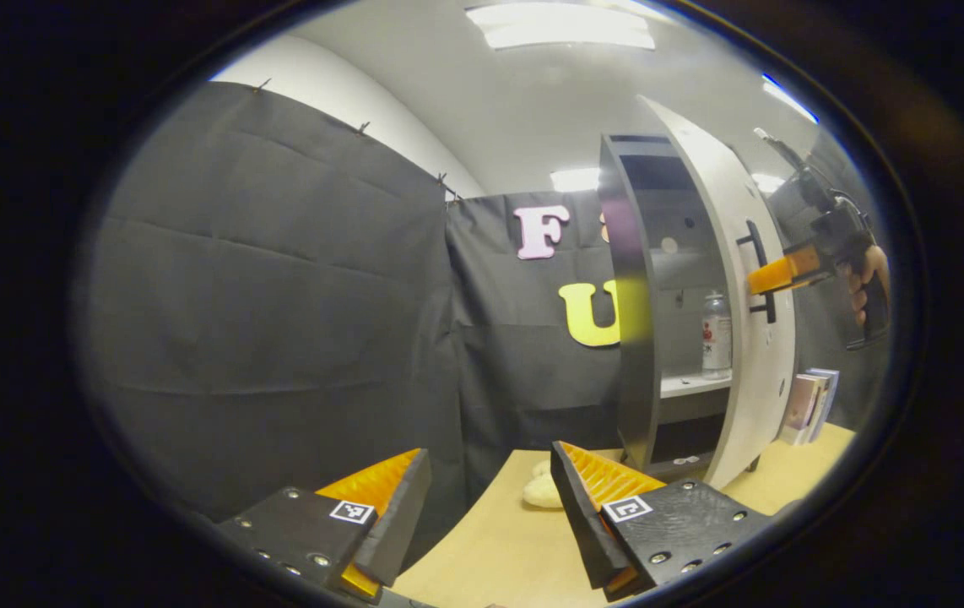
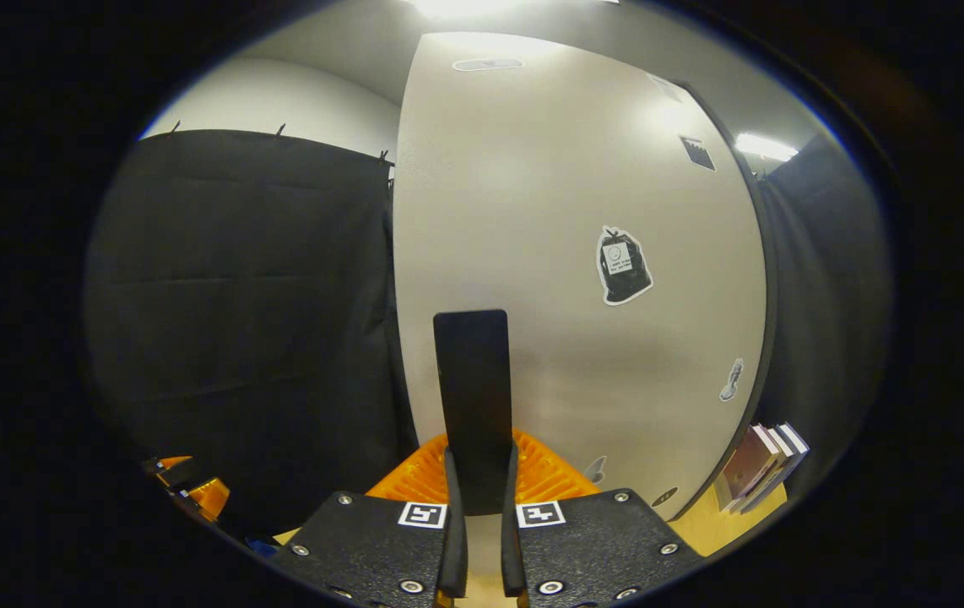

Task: Open the cabinet door with the right hand, grasp the bottle in the cabinet with the left hand and place it on the coaster, then close the cabinet door with the right hand.

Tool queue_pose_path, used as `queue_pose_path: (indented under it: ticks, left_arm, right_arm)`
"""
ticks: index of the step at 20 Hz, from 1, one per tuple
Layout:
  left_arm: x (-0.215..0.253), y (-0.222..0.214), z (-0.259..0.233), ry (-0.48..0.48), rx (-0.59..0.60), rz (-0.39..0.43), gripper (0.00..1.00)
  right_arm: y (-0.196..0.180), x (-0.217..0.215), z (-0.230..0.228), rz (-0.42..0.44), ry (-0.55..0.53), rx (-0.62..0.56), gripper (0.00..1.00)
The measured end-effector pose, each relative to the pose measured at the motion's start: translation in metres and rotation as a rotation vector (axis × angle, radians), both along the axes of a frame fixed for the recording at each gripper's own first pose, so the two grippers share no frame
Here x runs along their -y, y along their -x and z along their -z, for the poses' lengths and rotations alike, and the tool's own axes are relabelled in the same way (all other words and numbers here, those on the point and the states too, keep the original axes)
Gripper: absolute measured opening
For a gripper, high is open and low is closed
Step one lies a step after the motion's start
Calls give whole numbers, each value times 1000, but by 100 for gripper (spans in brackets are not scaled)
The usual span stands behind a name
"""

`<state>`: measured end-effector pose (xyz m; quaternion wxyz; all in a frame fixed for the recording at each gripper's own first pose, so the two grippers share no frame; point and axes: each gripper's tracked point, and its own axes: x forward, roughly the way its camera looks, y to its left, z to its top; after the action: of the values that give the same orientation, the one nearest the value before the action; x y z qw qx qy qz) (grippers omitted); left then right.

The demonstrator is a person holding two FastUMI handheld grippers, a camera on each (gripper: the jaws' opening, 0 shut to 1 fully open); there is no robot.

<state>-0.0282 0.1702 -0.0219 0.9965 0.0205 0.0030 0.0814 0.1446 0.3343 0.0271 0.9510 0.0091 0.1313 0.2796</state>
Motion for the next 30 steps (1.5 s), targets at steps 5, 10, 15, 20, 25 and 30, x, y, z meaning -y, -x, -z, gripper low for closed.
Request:
queue_pose_path:
  ticks: [5,10,15,20,25,30]
  left_arm:
    - [13,-13,-4,-8,1,24,88]
    - [41,-24,-11,-14,8,71,80]
    - [84,-35,-17,-7,19,128,88]
    - [132,-40,-20,6,13,197,88]
    - [173,-45,-26,6,17,250,88]
    - [213,-48,-28,-2,7,304,88]
  right_arm:
    - [7,11,-2,-11,8,5,16]
    - [16,25,-4,-19,-5,-3,16]
    - [21,38,-6,-13,-10,10,16]
    - [23,54,-10,-9,-16,41,16]
    - [22,71,-12,25,-19,69,16]
    - [10,101,-16,107,37,126,15]
